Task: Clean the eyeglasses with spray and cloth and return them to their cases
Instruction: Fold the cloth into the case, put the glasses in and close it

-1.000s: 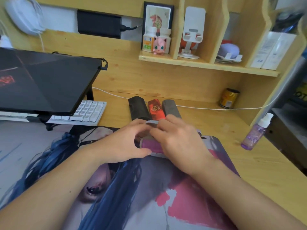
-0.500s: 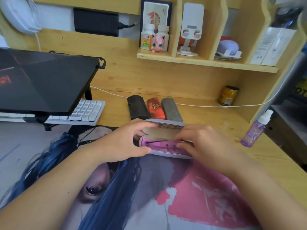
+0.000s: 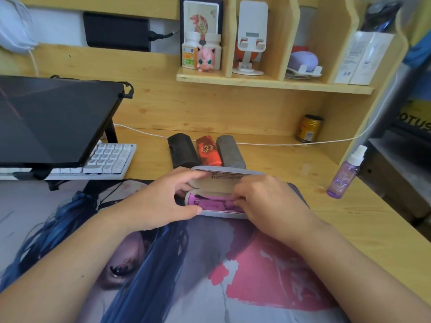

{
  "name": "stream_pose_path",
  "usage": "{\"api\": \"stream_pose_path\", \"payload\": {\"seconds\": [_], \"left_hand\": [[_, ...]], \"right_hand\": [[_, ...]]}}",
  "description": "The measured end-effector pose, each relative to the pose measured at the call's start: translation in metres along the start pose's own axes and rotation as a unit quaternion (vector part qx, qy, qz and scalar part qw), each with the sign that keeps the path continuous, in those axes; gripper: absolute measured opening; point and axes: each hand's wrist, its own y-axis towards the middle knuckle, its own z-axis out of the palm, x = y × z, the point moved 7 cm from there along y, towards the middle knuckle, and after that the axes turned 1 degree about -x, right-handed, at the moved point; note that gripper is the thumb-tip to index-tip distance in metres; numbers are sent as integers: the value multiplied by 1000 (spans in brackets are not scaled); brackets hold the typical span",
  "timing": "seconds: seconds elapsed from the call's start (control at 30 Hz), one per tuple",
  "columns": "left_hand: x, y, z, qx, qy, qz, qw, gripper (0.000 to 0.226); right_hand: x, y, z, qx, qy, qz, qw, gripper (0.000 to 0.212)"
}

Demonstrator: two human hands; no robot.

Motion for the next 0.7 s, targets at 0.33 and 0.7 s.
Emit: {"api": "stream_pose_path", "payload": {"seconds": [0.33,0.7], "left_hand": [[-4,-1,1,4,-4,10,1000,68],[-16,-3,4,-15,-20,31,999,76]], "right_hand": [[1,0,9,21,3,-19,1000,20],[-113,-41,-62,-380,202,373,822,17]]}}
